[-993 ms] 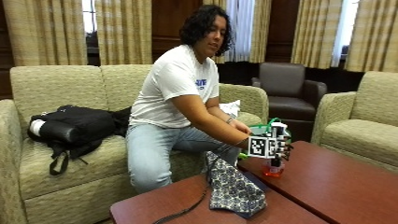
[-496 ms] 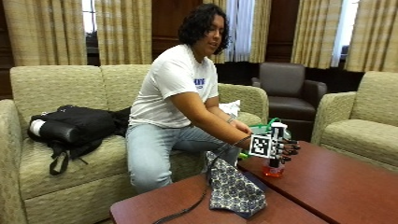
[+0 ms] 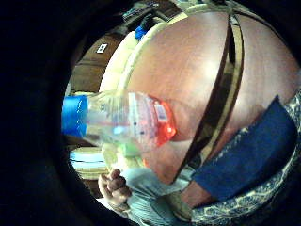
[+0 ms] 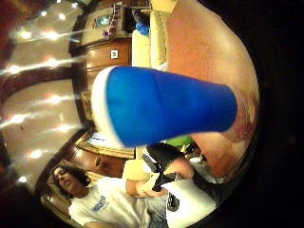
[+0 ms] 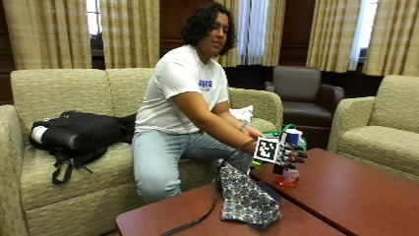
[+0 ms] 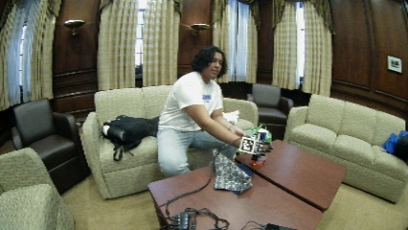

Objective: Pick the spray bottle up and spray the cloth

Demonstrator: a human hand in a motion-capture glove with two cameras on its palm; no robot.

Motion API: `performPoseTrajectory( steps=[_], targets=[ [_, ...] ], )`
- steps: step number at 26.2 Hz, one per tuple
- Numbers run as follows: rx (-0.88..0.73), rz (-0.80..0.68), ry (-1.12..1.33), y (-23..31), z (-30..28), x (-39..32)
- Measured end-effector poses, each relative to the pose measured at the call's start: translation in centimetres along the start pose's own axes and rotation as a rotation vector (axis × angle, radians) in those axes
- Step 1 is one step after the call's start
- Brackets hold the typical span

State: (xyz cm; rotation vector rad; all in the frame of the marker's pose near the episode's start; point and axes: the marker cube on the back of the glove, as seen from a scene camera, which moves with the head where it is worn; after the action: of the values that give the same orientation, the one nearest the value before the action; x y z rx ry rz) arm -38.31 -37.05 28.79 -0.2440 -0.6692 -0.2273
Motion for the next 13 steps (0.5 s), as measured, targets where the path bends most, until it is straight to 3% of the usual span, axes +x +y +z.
performPoseTrajectory(
  steps=[13],
  targets=[
    [-0.150, -0.047, 0.426, 8.6, -8.2, -2.0]
  ],
)
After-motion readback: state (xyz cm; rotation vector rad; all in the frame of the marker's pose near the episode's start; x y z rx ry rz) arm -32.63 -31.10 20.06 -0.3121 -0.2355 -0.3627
